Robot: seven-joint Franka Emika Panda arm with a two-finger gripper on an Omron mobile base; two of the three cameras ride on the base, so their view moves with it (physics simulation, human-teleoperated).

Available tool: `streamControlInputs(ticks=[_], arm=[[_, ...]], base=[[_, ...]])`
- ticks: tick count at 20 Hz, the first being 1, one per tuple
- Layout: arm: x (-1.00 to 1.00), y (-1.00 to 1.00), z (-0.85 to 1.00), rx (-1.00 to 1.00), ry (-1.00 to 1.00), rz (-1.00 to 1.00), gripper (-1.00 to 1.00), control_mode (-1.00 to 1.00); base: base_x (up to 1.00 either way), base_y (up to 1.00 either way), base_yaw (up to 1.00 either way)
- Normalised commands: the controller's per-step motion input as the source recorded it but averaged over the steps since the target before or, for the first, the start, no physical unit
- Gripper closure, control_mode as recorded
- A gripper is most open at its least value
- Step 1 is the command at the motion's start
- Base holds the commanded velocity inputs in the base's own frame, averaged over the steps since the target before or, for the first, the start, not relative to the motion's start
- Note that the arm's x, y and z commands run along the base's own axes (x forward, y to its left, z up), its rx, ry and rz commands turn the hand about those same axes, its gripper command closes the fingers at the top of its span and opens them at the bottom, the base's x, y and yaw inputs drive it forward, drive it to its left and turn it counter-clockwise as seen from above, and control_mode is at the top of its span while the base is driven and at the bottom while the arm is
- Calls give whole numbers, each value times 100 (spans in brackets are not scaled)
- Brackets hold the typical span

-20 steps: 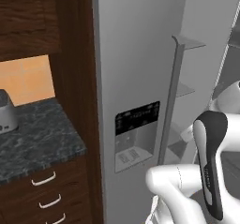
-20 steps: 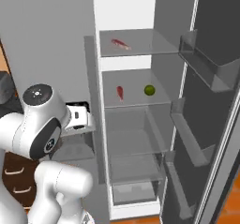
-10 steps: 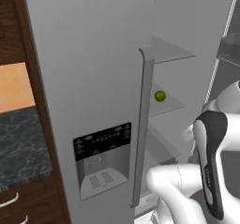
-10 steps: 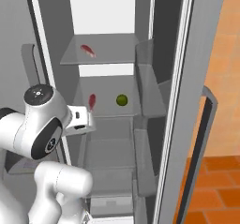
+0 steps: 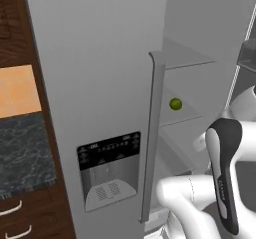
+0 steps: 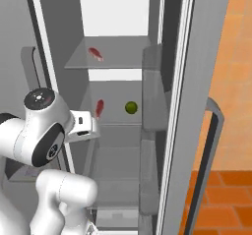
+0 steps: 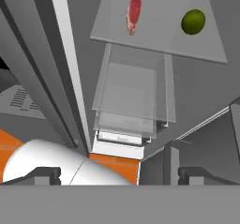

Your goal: Place one lime and one steak in each tupperware on the nearby counter, to pack two identical lunches.

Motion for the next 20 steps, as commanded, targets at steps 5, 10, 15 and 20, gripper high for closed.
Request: streamControlInputs(ticks=[5,10,15,20], arm=[[0,0,0,0,0,0,-100,100],[0,0,0,0,0,0,-100,100],[16,-3,-51,0,-28,0,-100,-100],[90,0,-56,5,-9,0,-100,-100]], base=[[84,-13,39],[53,-6,27],[0,0,0],[0,0,0]])
